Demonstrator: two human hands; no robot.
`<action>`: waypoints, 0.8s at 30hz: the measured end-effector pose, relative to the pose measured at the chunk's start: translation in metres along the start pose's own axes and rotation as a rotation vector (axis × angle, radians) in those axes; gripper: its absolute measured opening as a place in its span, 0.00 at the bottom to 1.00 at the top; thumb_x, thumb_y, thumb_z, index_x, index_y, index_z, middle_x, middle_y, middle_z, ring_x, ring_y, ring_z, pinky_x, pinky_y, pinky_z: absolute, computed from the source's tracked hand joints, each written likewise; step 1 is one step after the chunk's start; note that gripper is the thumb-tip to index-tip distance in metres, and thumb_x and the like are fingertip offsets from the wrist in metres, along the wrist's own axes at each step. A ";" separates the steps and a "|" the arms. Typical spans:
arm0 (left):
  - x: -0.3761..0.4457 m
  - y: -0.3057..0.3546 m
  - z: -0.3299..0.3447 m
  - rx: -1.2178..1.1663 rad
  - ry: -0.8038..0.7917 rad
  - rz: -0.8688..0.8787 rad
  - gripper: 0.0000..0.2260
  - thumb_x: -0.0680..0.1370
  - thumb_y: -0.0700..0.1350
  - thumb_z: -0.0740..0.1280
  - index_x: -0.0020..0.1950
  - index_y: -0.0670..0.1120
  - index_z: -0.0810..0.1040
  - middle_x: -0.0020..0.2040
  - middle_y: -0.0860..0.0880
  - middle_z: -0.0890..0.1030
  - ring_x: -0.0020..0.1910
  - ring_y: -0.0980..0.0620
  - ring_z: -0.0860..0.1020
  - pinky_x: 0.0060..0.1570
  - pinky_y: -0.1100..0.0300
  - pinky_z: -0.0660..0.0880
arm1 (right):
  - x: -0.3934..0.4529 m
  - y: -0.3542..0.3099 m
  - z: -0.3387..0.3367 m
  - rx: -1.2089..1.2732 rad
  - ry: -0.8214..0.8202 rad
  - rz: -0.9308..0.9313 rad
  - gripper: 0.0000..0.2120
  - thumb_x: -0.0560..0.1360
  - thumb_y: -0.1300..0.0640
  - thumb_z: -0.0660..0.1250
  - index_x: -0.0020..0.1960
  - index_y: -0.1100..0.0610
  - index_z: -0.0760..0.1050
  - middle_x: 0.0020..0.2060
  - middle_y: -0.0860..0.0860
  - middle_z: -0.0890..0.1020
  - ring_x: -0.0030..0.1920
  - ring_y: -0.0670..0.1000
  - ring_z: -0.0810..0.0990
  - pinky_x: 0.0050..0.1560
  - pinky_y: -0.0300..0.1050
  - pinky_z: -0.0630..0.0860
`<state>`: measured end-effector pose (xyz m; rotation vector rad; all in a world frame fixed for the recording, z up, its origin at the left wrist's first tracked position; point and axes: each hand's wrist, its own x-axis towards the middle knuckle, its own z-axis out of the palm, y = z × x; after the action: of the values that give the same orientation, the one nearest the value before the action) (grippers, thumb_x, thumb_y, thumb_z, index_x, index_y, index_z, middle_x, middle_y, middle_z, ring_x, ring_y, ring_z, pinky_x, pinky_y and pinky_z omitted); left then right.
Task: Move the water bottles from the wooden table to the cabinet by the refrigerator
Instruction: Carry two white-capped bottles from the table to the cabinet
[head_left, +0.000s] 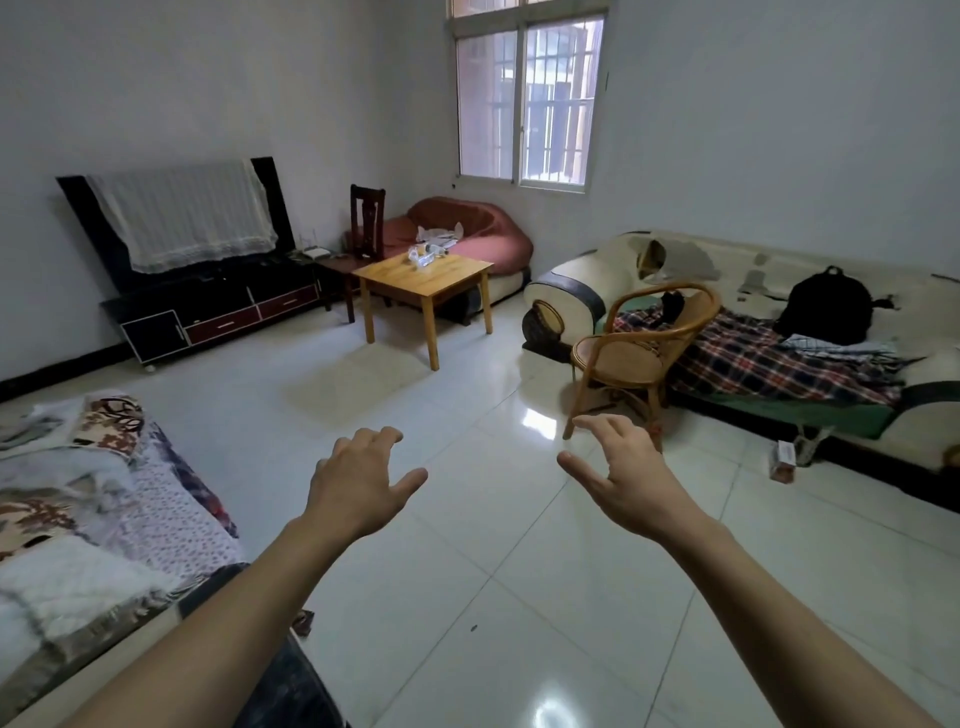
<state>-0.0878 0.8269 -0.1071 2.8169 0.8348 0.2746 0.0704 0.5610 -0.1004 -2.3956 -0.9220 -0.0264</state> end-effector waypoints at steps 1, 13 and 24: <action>0.010 -0.002 0.002 -0.004 -0.003 -0.002 0.27 0.78 0.65 0.60 0.73 0.54 0.65 0.71 0.51 0.70 0.69 0.47 0.68 0.63 0.48 0.69 | 0.011 0.000 0.001 -0.013 -0.010 -0.009 0.30 0.77 0.35 0.59 0.74 0.46 0.64 0.73 0.48 0.66 0.73 0.50 0.62 0.69 0.52 0.67; 0.186 -0.036 0.018 -0.113 0.043 0.023 0.27 0.78 0.65 0.60 0.72 0.52 0.67 0.70 0.51 0.70 0.69 0.48 0.67 0.63 0.51 0.68 | 0.184 -0.010 0.020 -0.153 -0.060 -0.002 0.37 0.70 0.26 0.53 0.72 0.45 0.66 0.72 0.48 0.67 0.71 0.50 0.64 0.69 0.56 0.70; 0.321 -0.062 0.049 -0.104 -0.040 0.016 0.27 0.78 0.64 0.60 0.72 0.51 0.68 0.71 0.51 0.70 0.69 0.48 0.67 0.64 0.51 0.70 | 0.318 0.015 0.058 -0.074 -0.035 0.057 0.32 0.74 0.31 0.57 0.73 0.46 0.65 0.73 0.49 0.65 0.72 0.51 0.62 0.70 0.55 0.68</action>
<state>0.1559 1.0486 -0.1300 2.7244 0.7675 0.2556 0.3119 0.7761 -0.0889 -2.4968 -0.8825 0.0032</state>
